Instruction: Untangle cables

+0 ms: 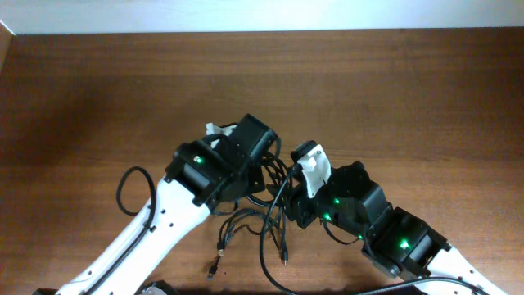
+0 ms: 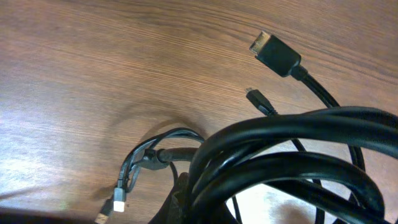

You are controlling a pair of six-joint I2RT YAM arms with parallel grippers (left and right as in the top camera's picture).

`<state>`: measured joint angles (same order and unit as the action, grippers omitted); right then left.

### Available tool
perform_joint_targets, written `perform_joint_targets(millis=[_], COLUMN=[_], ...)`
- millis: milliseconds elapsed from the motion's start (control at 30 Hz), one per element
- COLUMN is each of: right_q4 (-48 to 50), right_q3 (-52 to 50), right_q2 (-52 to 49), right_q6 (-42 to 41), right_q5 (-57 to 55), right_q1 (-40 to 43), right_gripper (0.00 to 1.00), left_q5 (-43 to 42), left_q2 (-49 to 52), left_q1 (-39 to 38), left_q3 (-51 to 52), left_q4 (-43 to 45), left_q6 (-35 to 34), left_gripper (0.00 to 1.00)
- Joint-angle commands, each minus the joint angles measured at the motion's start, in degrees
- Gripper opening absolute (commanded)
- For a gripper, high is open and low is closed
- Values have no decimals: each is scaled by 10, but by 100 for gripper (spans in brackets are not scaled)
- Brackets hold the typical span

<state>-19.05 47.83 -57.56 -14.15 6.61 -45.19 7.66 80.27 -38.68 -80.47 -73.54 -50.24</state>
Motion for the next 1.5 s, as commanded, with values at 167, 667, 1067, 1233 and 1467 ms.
perform_joint_targets(millis=[167,667,1067,1233,1467], right_q4=[5,-197,-77,-204,-318], right_q3=[5,5,5,5,5], right_q2=[-3,99,96,68,73], right_q6=[-11,-213,-54,-318,-411], right_q5=[-35,-248,-32,-318,-400], right_q1=[2,2,2,2,3], right_gripper=[4,66,81,86,87], left_q5=[9,28,-67,-199,-182], left_q2=[-5,-5,-5,-5,-46], left_q1=[-14,-13,-13,-13,9], left_q3=[0,0,0,0,-2], left_q4=[8,-32,132,188,185], left_q6=[8,-249,168,344,395], left_gripper=[0,0,0,0,0])
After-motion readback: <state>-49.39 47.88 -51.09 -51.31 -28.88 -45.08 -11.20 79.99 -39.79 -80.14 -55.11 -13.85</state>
